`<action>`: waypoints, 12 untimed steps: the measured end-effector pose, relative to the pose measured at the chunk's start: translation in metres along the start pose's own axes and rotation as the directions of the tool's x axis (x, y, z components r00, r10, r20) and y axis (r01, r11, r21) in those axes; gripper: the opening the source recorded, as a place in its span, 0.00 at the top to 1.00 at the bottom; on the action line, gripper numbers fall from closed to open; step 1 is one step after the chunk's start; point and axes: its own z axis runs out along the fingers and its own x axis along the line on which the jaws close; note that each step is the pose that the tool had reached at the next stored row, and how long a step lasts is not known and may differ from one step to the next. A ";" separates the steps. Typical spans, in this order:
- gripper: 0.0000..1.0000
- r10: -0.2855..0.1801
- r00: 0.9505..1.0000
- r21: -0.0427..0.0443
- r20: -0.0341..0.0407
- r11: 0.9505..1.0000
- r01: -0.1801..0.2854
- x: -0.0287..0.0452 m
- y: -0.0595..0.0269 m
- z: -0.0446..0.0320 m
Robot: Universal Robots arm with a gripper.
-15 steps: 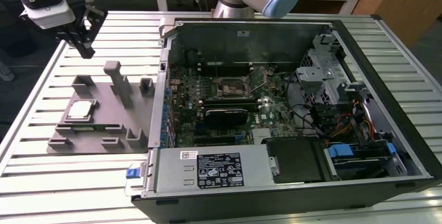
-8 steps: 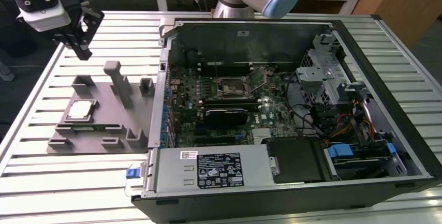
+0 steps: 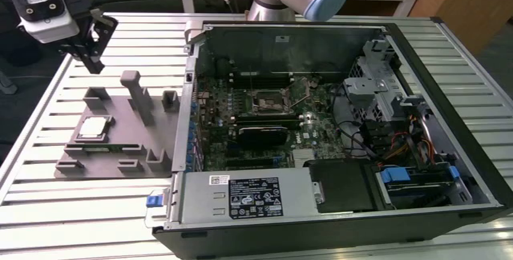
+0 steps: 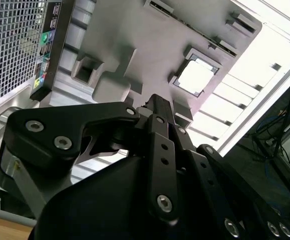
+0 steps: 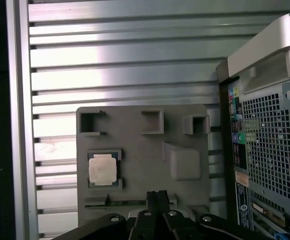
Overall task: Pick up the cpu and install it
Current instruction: 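Reach for the cpu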
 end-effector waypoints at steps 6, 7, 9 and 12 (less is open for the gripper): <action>0.89 0.000 1.000 0.000 0.000 1.000 0.000 0.0059 -0.0007 0.0066; 0.89 0.000 1.000 0.000 0.000 1.000 0.000 0.0069 -0.0009 0.0077; 0.89 0.000 1.000 0.000 0.000 1.000 0.000 0.0089 -0.0011 0.0097; 0.89 0.000 1.000 0.000 0.000 1.000 0.000 0.0119 -0.0015 0.0129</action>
